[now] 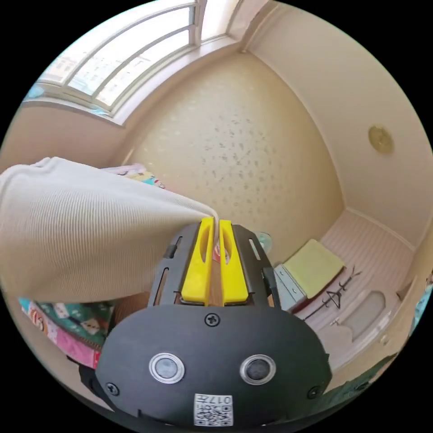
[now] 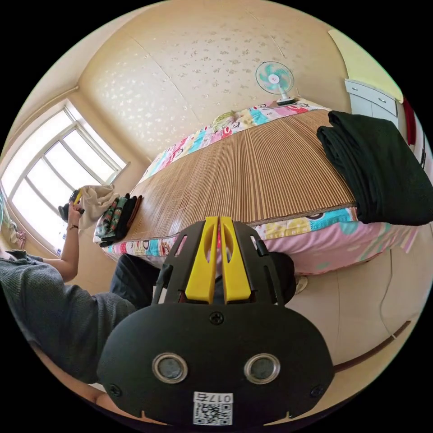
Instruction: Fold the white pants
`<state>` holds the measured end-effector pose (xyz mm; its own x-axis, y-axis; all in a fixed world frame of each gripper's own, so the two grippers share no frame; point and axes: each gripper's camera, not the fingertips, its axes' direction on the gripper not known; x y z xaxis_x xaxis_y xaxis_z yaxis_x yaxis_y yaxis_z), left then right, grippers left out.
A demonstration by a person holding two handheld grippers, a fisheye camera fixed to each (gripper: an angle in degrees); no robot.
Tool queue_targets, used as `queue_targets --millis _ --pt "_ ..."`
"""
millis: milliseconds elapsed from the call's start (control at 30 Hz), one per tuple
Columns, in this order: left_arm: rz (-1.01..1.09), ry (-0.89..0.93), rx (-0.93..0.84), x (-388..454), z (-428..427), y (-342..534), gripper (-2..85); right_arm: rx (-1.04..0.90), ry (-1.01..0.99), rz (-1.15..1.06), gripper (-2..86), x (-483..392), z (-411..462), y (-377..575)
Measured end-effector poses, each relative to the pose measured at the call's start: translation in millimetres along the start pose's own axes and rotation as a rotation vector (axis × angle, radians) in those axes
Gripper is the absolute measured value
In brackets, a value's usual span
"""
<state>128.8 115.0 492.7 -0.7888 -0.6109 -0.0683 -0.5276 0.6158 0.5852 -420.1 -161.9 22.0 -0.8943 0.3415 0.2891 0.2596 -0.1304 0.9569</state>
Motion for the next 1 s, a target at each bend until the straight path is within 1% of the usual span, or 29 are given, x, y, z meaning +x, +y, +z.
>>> queue_targets --millis 33,67,100,133,167,200,233,267,333,367,400,433,500,533,567,600,633,667,700,767,833,867,900,933,1000 --pt "0.061 0.108 -0.042 25 26 8 -0.3 0.039 -0.028 0.011 0.4 4 -5 2" --pt "0.094 0.15 -0.074 39 41 14 -0.4 0.076 -0.06 0.019 0.4 7 -9 5" --pt "0.161 0.187 -0.157 69 73 31 -0.5 0.093 -0.078 0.023 0.4 8 -10 7" --pt "0.235 0.167 -0.247 98 106 57 -0.7 0.119 -0.112 0.032 0.4 10 -11 10" --pt "0.277 0.146 -0.29 112 123 73 -0.7 0.138 -0.142 0.04 0.4 13 -10 14" --pt "0.34 0.126 -0.376 132 153 110 -0.7 0.143 -0.154 0.045 0.4 14 -9 17" --pt "0.36 0.158 -0.473 142 179 151 -0.7 0.145 -0.167 0.057 0.4 17 -5 21" --pt "0.36 0.191 -0.528 143 191 173 -0.7 0.135 -0.171 0.072 0.4 20 -1 27" --pt "0.334 0.34 -0.775 140 228 263 -0.7 0.11 -0.166 0.086 0.4 24 5 35" --pt "0.323 0.365 -0.835 137 234 286 -0.6 0.092 -0.156 0.087 0.4 26 8 42" --pt "0.314 0.384 -0.936 132 239 329 -0.6 0.081 -0.148 0.088 0.4 27 9 45" --pt "0.332 0.349 -0.994 128 234 365 -0.5 0.057 -0.126 0.093 0.4 31 10 51" --pt "0.406 0.375 -1.009 128 210 403 -0.5 0.027 -0.091 0.103 0.4 37 11 58" --pt "0.5 0.339 -1.0 133 190 420 0.0 0.014 -0.079 0.108 0.4 42 11 61" --pt "0.551 0.305 -0.992 135 180 426 0.2 0.004 -0.074 0.111 0.4 46 12 64" --pt "0.649 0.228 -0.968 139 160 434 0.9 0.0 -0.073 0.114 0.4 49 13 64" --pt "0.7 0.156 -0.918 136 142 433 1.9 -0.004 -0.076 0.118 0.4 53 16 64" --pt "0.705 0.124 -0.887 132 134 428 2.6 -0.006 -0.089 0.116 0.4 56 22 63" --pt "0.669 0.066 -0.82 118 121 413 4.1 -0.007 -0.099 0.116 0.4 57 26 61" --pt "0.522 -0.04 -0.719 83 108 376 7.2 -0.013 -0.148 0.106 0.4 57 46 50" --pt "0.245 -0.179 -0.598 17 99 324 13.7 -0.017 -0.191 0.072 0.4 49 63 39" --pt "0.18 -0.204 -0.578 0 99 314 15.6 -0.024 -0.207 0.047 0.4 42 76 32" --pt "0.068 -0.242 -0.559 -33 102 296 18.0 -0.029 -0.213 0.035 0.4 37 82 28" --pt "0.003 -0.269 -0.55 -59 109 282 19.4 -0.044 -0.225 0.01 0.4 29 94 22" --pt "-0.05 -0.298 -0.543 -89 127 269 19.8 -0.067 -0.24 -0.02 0.4 17 111 16"
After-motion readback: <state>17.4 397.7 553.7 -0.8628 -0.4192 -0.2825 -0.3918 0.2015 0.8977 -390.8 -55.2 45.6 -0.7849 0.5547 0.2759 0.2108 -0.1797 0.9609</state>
